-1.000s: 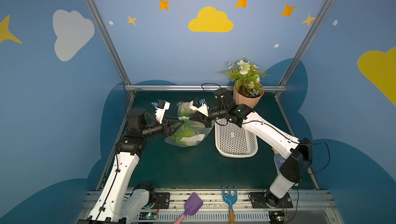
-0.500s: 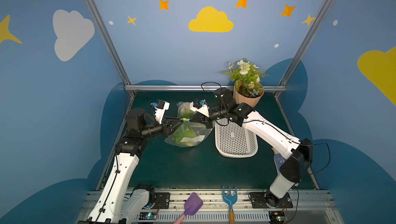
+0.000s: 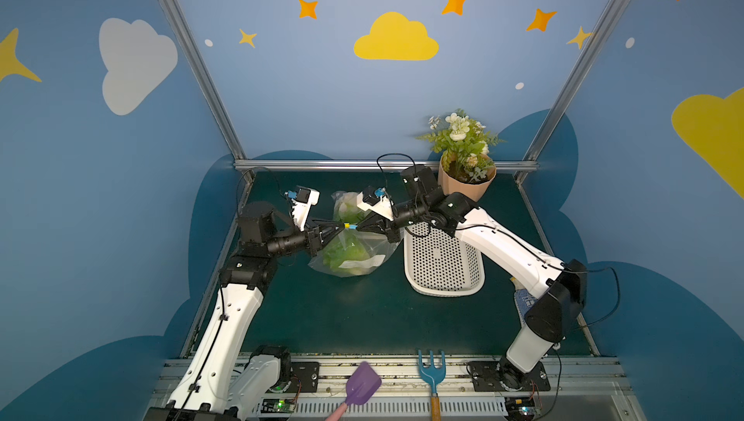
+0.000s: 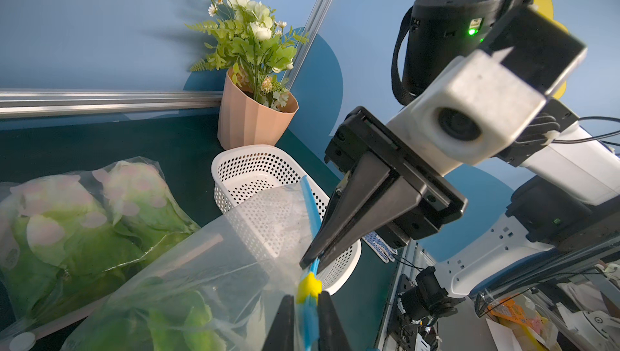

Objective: Open the zip-top bag and take out the chinese cabbages
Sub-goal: Adjust the zipper food storage bag at the center of the board.

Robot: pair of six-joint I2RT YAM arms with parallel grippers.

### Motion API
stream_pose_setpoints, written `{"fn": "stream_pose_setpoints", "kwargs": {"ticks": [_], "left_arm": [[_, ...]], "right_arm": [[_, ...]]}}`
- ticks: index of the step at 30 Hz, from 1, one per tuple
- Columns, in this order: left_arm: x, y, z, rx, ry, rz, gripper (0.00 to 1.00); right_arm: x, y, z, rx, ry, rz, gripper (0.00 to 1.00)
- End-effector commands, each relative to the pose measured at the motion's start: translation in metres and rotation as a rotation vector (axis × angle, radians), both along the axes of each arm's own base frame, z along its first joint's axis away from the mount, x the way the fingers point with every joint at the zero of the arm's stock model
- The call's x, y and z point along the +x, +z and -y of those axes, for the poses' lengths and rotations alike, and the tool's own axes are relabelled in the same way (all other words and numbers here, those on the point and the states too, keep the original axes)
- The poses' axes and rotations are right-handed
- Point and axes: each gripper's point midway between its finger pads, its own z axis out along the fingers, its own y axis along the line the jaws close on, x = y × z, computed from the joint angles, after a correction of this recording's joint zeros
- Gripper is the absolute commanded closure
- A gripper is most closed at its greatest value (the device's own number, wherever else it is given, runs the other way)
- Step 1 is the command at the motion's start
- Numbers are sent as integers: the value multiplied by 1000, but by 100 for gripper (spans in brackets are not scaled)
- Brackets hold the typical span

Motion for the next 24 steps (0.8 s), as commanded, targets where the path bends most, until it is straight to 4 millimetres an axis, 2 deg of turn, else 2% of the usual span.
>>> {"fn": "stream_pose_setpoints", "kwargs": {"ticks": [1,21,22,24], "left_arm": [[-2,2,1,-6,-12,17,86],[-3,2,-6,37,38,27,91],[-3,3,-6,37,40,29,89],[-3,3,-7,41,49,34,78]], "right_arm": [[-2,4,-3,7,21,-8,100],[0,3,0,7,8,-20,100],[0,3,0,6,9,-21,100],[0,3,-1,6,9,-21,100]]}}
